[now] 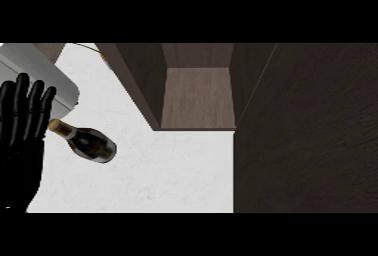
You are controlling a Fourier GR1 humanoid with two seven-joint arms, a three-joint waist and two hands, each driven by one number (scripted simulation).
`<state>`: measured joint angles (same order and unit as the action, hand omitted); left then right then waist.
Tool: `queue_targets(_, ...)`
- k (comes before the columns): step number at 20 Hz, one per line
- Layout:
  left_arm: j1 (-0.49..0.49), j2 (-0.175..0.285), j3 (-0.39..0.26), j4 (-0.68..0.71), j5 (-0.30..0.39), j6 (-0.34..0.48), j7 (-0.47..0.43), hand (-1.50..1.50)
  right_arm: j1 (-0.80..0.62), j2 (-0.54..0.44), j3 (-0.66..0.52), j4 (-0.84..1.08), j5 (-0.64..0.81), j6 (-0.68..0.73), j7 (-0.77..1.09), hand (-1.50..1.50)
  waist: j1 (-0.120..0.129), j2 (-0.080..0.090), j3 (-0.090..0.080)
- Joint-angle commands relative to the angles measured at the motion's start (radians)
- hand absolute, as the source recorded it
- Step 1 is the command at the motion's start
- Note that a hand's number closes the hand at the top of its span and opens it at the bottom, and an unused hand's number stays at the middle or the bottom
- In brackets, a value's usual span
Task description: Pick up the wine, place it into the cabinet and close the cabinet
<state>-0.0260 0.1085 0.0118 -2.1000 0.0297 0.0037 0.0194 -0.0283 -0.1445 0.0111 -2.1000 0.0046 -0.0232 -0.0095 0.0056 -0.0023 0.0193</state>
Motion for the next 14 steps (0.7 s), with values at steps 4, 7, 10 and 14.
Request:
queue_targets(4, 0.031, 0.176, 0.160, 0.112, 0.340, -0.329, -0.124, -1.50, 0.089, 0.031, 0.036, -0.064, -0.009, 0.004, 0.012, -1.50, -0.008, 0.002, -0.022)
queue_targets(7, 0.096, 0.156, 0.099, 0.190, 0.500, -0.426, -0.041, -1.50, 0.133, 0.012, 0.140, -0.098, -0.080, 0.107, 0.061, -1.50, -0.011, 0.002, -0.023)
queue_targets(10, 0.101, 0.257, 0.202, 0.261, 0.681, -0.531, -0.001, -1.50, 0.168, -0.027, 0.124, -0.206, -0.139, 0.139, 0.128, -1.50, -0.015, -0.002, -0.021)
queue_targets(14, 0.054, 0.357, 0.269, 0.221, 0.870, -0.516, 0.133, -1.50, 0.120, -0.023, 0.161, -0.358, -0.132, 0.076, 0.343, -1.50, -0.004, -0.001, -0.020)
